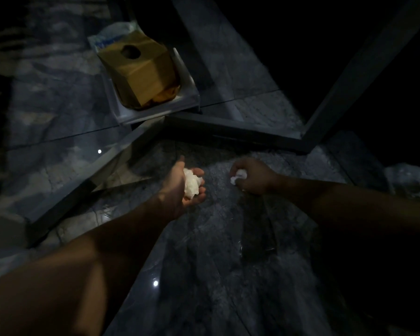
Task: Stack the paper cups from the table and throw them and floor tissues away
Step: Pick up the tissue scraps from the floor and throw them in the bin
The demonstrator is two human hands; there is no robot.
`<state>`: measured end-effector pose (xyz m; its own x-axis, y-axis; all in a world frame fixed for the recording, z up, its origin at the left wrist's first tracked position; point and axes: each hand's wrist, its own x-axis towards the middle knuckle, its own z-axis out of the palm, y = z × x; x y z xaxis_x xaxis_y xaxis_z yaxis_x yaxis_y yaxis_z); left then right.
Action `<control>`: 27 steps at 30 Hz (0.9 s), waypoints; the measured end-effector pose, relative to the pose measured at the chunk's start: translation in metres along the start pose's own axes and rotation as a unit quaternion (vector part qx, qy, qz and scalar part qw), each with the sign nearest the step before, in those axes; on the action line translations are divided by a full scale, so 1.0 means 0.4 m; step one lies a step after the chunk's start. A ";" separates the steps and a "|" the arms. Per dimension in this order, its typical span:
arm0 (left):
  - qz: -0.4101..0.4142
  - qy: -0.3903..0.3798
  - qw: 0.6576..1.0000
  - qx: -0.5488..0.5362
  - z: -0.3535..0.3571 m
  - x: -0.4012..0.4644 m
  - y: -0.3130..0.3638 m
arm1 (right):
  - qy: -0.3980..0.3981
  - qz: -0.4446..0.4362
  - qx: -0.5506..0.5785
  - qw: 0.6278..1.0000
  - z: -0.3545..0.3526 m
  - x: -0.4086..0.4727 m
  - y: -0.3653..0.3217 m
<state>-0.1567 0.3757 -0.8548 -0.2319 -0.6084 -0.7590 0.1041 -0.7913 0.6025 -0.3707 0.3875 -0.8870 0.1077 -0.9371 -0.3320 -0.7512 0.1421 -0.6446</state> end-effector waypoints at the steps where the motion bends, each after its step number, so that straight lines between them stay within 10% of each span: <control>1: 0.002 0.001 1.000 0.004 0.000 -0.004 0.001 | 0.005 0.022 0.058 0.998 -0.008 0.000 -0.011; 12: 0.037 -0.020 0.998 0.035 0.059 -0.060 0.036 | -0.109 0.108 0.469 0.870 -0.106 -0.064 -0.108; 27: 0.094 -0.136 0.984 0.063 0.184 -0.148 0.067 | 0.033 0.074 0.508 0.857 -0.266 -0.187 -0.134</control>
<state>-0.2115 0.3949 -0.7756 -0.4723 -0.6910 -0.5473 0.0537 -0.6423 0.7646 -0.4078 0.4161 -0.7545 -0.0014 -0.8958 -0.4444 0.2058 0.4346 -0.8768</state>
